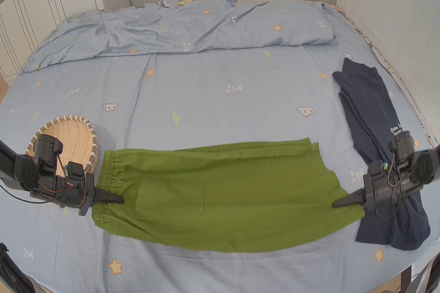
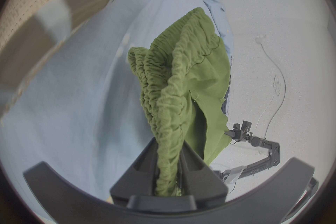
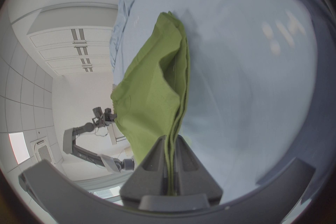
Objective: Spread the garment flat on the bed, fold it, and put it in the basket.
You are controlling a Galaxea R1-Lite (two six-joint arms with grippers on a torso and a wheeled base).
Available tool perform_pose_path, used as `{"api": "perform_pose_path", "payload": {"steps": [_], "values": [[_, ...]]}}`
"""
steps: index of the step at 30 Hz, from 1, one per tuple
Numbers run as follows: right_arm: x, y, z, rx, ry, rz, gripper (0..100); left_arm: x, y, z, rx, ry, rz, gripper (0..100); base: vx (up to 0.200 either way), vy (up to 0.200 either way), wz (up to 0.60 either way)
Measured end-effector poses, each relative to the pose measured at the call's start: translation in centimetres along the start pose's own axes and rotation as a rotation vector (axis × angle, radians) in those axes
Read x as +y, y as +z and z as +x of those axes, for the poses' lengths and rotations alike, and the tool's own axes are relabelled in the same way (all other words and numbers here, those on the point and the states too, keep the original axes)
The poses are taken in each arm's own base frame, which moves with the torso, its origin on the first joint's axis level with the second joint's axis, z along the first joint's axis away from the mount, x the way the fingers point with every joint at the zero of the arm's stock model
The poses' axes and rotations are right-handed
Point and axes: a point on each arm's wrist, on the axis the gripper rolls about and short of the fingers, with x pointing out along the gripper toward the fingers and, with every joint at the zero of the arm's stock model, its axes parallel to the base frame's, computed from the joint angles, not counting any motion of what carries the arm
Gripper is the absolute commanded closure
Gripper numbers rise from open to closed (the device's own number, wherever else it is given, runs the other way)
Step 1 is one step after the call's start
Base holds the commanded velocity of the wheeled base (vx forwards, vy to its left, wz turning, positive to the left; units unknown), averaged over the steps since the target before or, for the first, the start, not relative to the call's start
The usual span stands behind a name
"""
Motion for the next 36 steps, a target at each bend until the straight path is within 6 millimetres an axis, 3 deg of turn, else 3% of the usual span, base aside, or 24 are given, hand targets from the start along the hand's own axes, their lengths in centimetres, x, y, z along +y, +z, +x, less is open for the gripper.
{"api": "perform_pose_path", "payload": {"steps": [9,16,17,29,36], "values": [[-1.3,-8.2,-0.3,0.117,-0.021,-0.007,100,1.7,-4.9,-0.7,0.120,0.033,0.052,100,0.000,0.000,0.00],[-1.5,-10.7,-0.4,0.148,-0.015,-0.026,100,2.5,-7.0,-1.2,0.151,0.044,0.025,100,0.000,0.000,0.00],[-1.5,-10.8,-0.5,0.149,-0.015,-0.026,0,2.5,-7.1,-1.2,0.151,0.044,0.024,100,0.000,0.000,0.00],[-1.6,-10.3,-1.4,0.074,-0.026,-0.029,0,2.4,-7.2,-1.6,0.140,0.053,0.055,100,0.000,0.000,0.00],[-0.1,-8.8,-3.4,-0.066,-0.031,-0.096,0,1.4,-7.4,-2.6,0.127,0.101,0.069,100,0.000,0.000,0.00]]}}
